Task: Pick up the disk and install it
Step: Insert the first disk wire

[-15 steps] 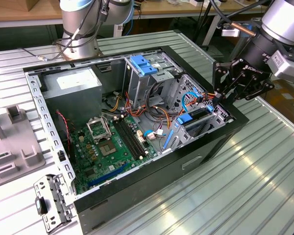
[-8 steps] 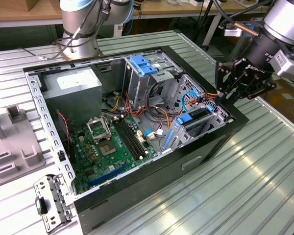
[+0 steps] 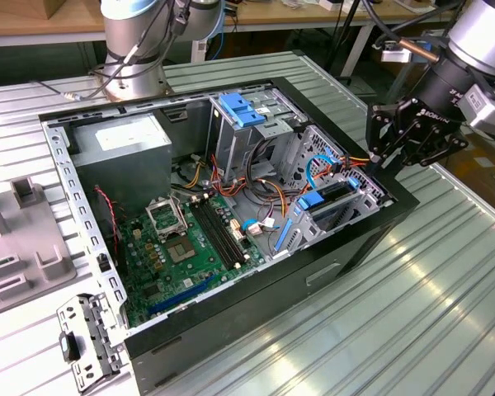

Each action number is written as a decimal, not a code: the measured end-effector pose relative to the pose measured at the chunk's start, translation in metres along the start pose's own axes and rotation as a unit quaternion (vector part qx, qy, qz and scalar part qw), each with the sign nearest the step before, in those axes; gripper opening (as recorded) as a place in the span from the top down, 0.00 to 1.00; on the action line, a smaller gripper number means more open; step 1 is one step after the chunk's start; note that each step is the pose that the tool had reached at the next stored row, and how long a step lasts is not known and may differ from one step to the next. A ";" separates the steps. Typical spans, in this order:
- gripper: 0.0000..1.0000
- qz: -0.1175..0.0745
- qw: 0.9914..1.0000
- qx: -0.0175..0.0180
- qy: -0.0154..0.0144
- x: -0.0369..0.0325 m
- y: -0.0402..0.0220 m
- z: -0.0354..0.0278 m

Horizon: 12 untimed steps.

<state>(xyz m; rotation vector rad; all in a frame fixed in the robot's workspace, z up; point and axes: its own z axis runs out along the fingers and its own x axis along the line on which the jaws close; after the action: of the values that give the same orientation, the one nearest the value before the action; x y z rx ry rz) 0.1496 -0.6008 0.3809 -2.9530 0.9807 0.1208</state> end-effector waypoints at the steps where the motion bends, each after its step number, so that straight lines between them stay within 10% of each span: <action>1: 0.64 0.000 1.000 0.000 0.000 0.0009 -0.0007 0.0000; 12: 0.64 0.000 1.000 0.000 0.000 0.0111 -0.0082 0.0006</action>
<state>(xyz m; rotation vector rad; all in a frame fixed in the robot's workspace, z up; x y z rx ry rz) 0.1633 -0.6008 0.3794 -2.9530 0.9808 0.1208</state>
